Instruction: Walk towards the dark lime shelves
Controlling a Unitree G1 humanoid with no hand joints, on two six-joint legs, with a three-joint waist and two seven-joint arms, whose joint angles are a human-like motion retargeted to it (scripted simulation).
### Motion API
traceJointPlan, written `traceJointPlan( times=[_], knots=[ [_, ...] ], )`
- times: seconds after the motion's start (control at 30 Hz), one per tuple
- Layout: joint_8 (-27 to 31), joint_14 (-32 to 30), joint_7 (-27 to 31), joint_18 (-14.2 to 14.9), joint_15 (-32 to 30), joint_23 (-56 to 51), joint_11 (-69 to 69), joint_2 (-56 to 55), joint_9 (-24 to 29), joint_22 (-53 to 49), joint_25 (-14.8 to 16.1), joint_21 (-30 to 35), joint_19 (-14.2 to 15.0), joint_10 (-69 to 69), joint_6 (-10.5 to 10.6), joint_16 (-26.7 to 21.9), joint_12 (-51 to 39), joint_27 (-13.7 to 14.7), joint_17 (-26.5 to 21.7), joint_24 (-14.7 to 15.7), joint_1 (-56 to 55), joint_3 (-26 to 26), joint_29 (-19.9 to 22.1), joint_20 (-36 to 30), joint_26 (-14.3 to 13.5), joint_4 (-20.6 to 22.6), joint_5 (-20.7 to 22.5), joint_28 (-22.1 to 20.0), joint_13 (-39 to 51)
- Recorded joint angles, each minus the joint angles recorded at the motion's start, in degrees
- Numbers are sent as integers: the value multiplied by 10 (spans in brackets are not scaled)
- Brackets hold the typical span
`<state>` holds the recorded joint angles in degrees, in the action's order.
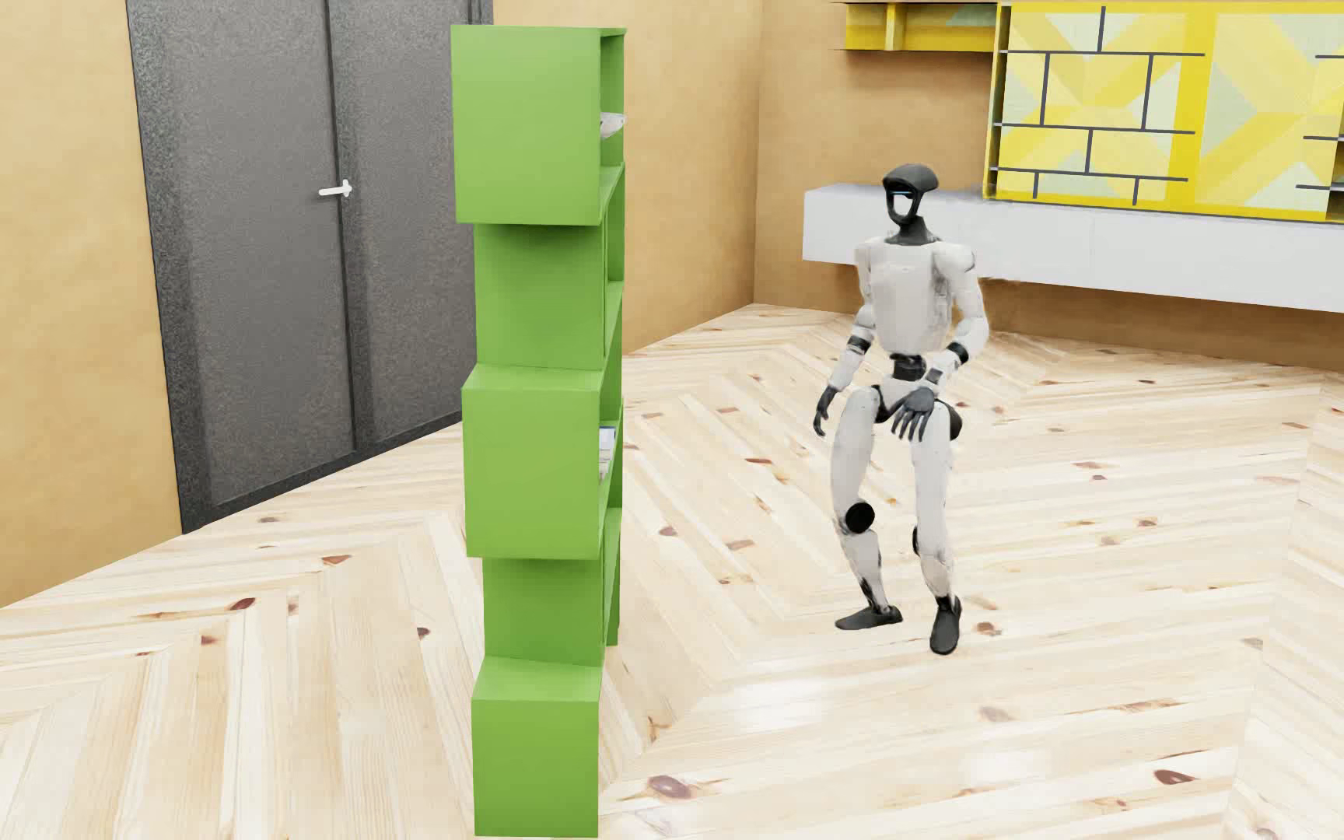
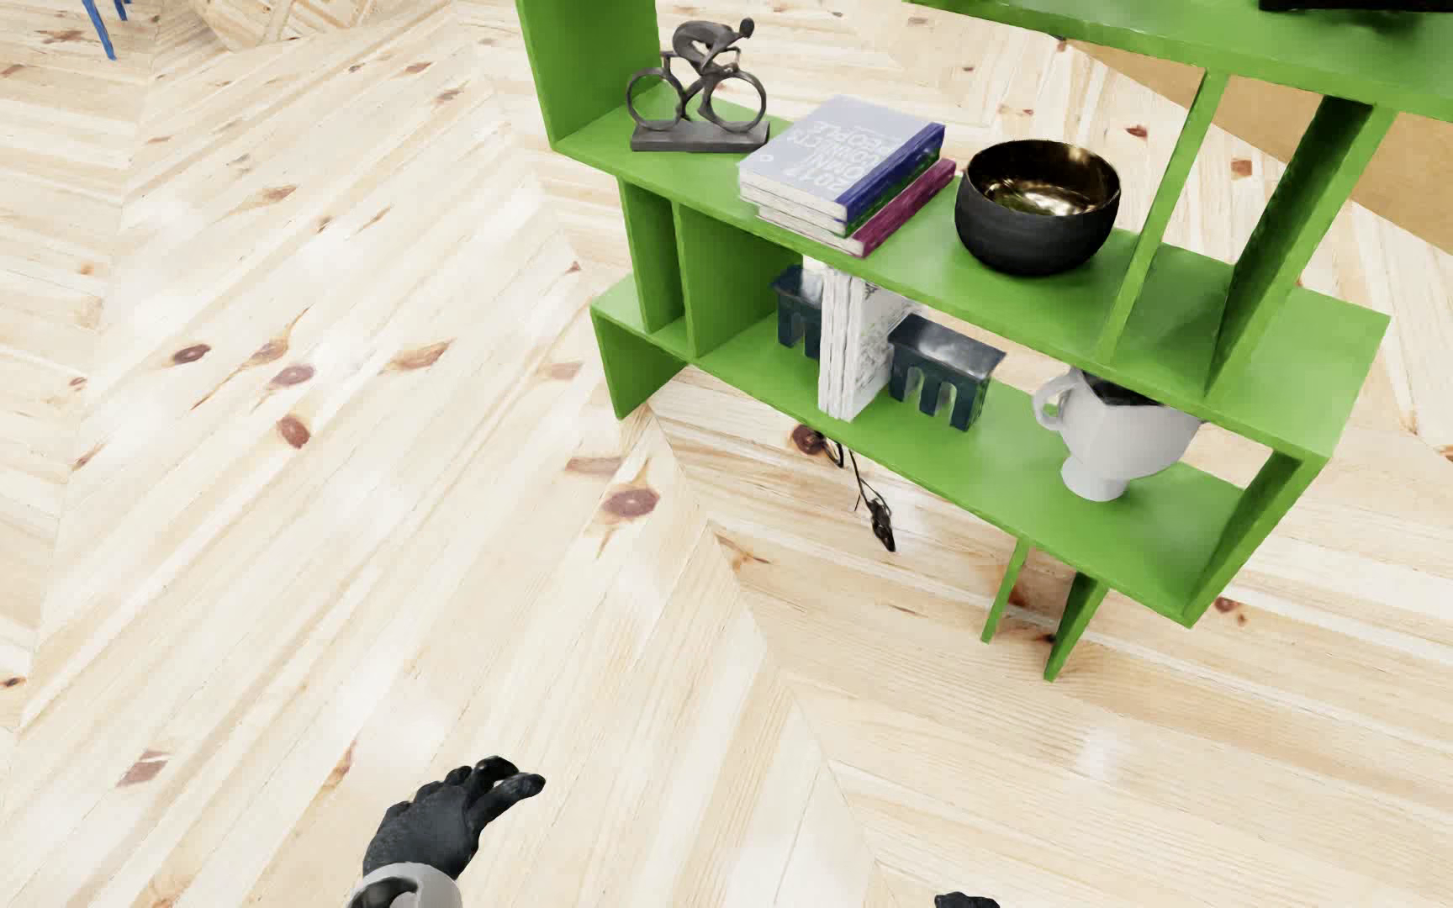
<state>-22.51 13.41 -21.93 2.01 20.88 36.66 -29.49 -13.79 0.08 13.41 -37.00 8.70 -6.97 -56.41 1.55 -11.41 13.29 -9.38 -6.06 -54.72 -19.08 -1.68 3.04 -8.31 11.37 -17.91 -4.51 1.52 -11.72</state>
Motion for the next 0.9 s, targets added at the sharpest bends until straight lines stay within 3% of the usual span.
traceJointPlan(
  times=[0.07, 0.17, 0.27, 0.3, 0.37, 0.47, 0.53, 0.6, 0.63, 0.67, 0.7, 0.77, 0.8, 0.83, 0.9],
  knots=[
    [32, 0, 42, 33, -7, 25, 12, 15, -1, 87, -5, 13, 14, -11, 6, 4, 4, -9, -10, 38, -31, 4, -11, 6, 11, -18, 14, 6, 11],
    [81, -6, 129, 47, -6, 41, 44, 35, -4, 199, 3, -11, 36, 132, 12, 2, 22, -12, -9, 85, -36, 9, 3, -1, 46, -18, 28, 13, 18],
    [150, -80, 336, 95, -9, 50, 60, 33, -9, 285, 16, -50, 68, 302, 25, 24, 56, -1, -9, 136, -2, 16, 21, -2, 83, 51, 37, 10, 17],
    [173, -67, 330, 111, -9, 54, 56, 24, -9, 303, 15, -62, 81, 308, 31, 31, 72, -2, -11, 146, 5, 14, 23, -10, 87, 46, 38, 16, 21],
    [219, -25, 250, 91, -11, 55, 52, 1, -9, 324, 21, -93, 108, 319, 42, 46, 93, -10, -13, 150, 19, 10, 37, -41, 85, 33, 34, 48, 31],
    [277, -2, 184, 61, -24, 37, 60, -26, -5, 340, 45, -151, 144, 339, 44, 41, 75, -10, -5, 138, 31, 6, 64, -98, 73, 54, 9, 82, 24],
    [309, 5, 150, 43, -28, 27, 59, -48, -1, 341, 46, -168, 152, 339, 36, 23, 38, -3, 3, 125, 29, 5, 59, -126, 76, 80, -15, 65, 11],
    [331, 11, 125, 28, -35, 20, 36, -76, 5, 317, 20, -163, 132, 333, 24, -3, 2, 6, 7, 125, 23, 4, 36, -118, 79, 101, -32, 30, -2],
    [306, 14, 117, 22, -38, 22, 10, -93, 8, 299, 7, -157, 102, 328, 17, -9, -14, 6, 9, 136, 19, 3, 22, -96, 85, 109, -44, 0, -6],
    [223, 15, 111, 17, -43, 25, -21, -107, 10, 279, -2, -157, 67, 324, 10, -12, -28, 5, 14, 157, 16, 4, 9, -64, 88, 114, -70, -33, -9],
    [175, 19, 111, 13, -18, 24, -63, -116, 11, 261, -3, -161, 58, 315, 4, -12, -41, -6, 24, 181, 12, 0, 3, -31, 86, 119, -77, -62, -8],
    [167, 22, 113, 5, -2, 25, -134, -125, 10, 222, 0, -171, 150, 310, -4, -21, -60, -7, 34, 214, 10, -6, 9, 10, 68, 125, -28, -95, -17],
    [148, 21, 113, 2, -15, 27, -131, -116, 8, 197, -4, -169, 112, 315, -7, -28, -63, -9, 36, 219, 12, -6, 6, 20, 56, 127, -7, -101, -19],
    [89, 18, 112, -1, -7, 30, -94, -92, 4, 174, -9, -166, 75, 320, -10, -31, -64, -13, 35, 221, 15, -3, -1, 28, 45, 128, -21, -105, -19],
    [52, 21, 117, -6, 9, 42, -3, -41, -1, 138, -16, -153, 56, 312, -15, -27, -60, -21, 32, 219, 10, -2, -13, 45, 32, 132, -18, -114, -15]
  ],
)
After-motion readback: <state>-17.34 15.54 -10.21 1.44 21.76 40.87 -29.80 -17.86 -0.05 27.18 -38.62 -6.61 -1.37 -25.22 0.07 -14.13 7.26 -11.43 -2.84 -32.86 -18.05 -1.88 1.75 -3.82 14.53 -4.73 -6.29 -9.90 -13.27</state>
